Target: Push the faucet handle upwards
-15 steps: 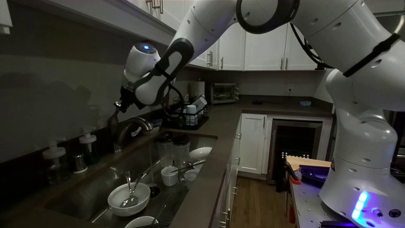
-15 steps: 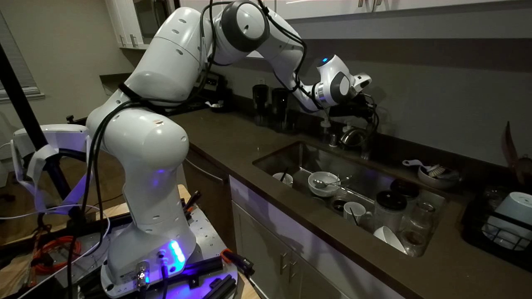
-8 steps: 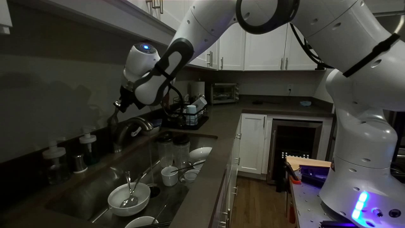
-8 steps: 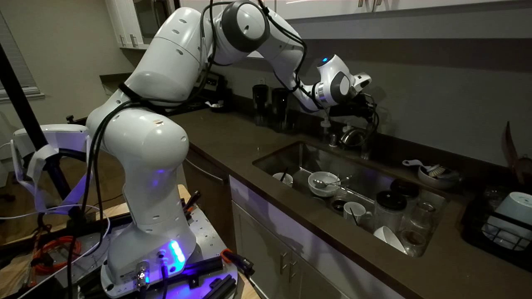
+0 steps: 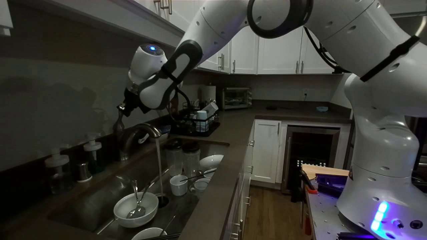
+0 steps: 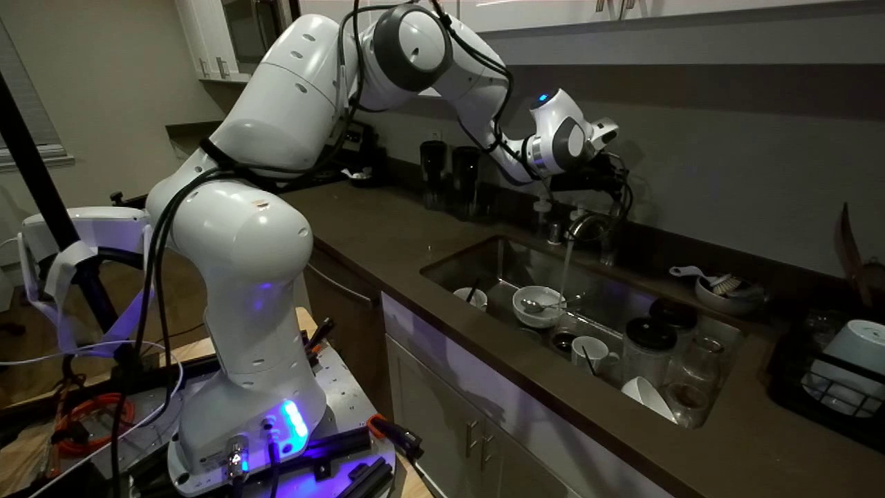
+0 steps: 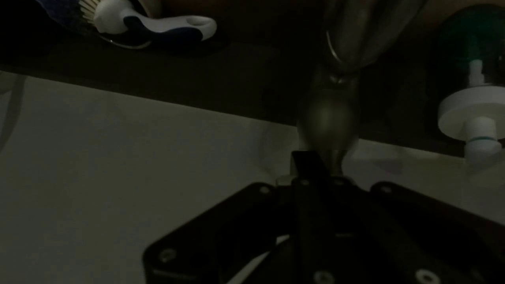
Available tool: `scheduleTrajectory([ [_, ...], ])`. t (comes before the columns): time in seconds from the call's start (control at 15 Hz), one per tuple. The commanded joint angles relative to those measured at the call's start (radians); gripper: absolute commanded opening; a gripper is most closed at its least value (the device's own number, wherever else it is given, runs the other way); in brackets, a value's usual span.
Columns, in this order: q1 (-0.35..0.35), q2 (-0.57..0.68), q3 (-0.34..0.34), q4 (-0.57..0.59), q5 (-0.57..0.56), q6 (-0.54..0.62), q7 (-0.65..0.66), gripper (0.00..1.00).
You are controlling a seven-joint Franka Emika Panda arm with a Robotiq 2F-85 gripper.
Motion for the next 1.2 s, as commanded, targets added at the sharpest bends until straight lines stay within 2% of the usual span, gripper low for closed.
scheduleTrajectory([
  [0.0,-0.035,0.043,0.026,0.13,-0.01,-0.004,-0.005,0.0],
  [0.27,-0.054,0.075,0.039,0.228,-0.008,-0.008,-0.006,0.0],
  [0.47,-0.036,0.09,0.011,0.241,0.003,0.01,0.008,0.0],
  [0.8,-0.021,0.089,-0.016,0.199,0.003,0.059,0.028,0.0],
  [1.13,0.009,0.062,-0.069,0.106,0.0,0.154,0.056,0.0],
])
